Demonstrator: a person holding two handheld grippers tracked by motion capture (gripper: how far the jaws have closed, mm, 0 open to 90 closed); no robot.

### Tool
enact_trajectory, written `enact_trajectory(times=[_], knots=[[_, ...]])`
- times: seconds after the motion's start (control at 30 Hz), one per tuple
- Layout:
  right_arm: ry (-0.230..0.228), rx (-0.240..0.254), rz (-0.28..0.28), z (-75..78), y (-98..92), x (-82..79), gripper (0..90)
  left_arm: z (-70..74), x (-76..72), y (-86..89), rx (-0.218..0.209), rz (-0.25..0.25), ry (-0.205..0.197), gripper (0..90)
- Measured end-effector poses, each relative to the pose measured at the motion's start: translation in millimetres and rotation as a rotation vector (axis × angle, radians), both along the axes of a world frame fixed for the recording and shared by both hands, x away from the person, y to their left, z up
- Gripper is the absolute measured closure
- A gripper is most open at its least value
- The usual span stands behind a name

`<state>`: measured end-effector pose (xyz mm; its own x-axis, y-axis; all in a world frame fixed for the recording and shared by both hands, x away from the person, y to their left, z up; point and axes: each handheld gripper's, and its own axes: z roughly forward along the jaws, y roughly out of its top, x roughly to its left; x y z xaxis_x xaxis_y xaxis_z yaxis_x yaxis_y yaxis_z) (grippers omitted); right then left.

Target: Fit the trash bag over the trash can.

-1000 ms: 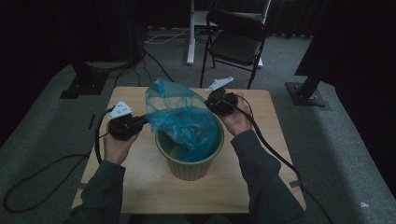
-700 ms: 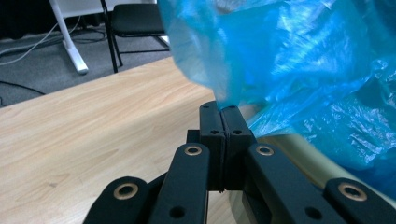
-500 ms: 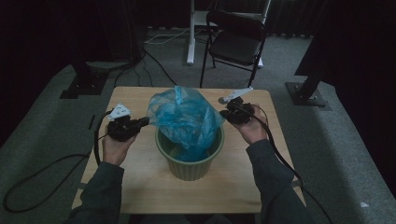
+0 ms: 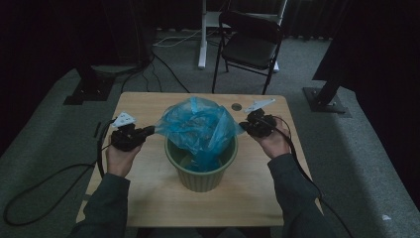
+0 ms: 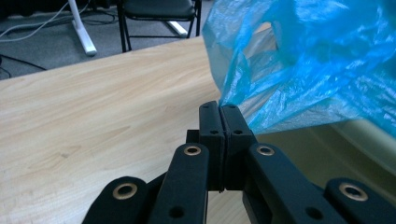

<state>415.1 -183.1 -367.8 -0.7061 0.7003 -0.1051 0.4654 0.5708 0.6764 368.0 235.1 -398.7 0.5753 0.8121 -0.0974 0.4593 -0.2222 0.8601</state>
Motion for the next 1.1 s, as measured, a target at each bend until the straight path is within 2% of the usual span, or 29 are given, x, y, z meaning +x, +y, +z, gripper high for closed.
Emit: enact_trajectory(times=[0.2, 0.27, 0.4, 0.5, 0.7, 0.83, 1.0, 1.1], knots=[[0.028, 0.002, 0.023, -11.6, -1.8, -7.8, 90.0, -12.8, -1.9, 2.4, 0.004, -0.006, 0.035, 88.8], [0.037, -0.004, 0.031, -16.6, -1.0, -9.9, 90.0, -16.3, -2.6, 2.3, -0.008, -0.014, 0.052, 88.8], [0.054, 0.005, 0.045, -22.5, 1.3, -11.2, 90.0, -20.6, -2.7, -3.3, 0.012, -0.025, 0.061, 88.5], [0.04, 0.011, 0.049, -21.4, 3.1, -11.4, 90.0, -18.5, -1.7, -5.0, -0.004, -0.031, 0.047, 87.9], [-0.005, 0.07, 0.065, -9.8, 6.4, -9.1, 89.9, -11.2, 4.2, -13.0, -0.018, -0.033, 0.022, 85.4], [-0.005, 0.08, 0.06, -10.3, 11.9, -3.2, 89.9, -13.0, 11.3, -18.9, -0.025, -0.031, 0.028, 84.8], [0.031, 0.037, 0.047, -23.4, 19.3, 4.7, 90.0, -25.4, 19.7, -24.8, -0.007, -0.036, 0.069, 85.8], [0.05, 0.031, 0.051, -30.6, 19.7, 3.9, 90.0, -32.1, 19.8, -24.6, -0.004, -0.039, 0.088, 87.6]])
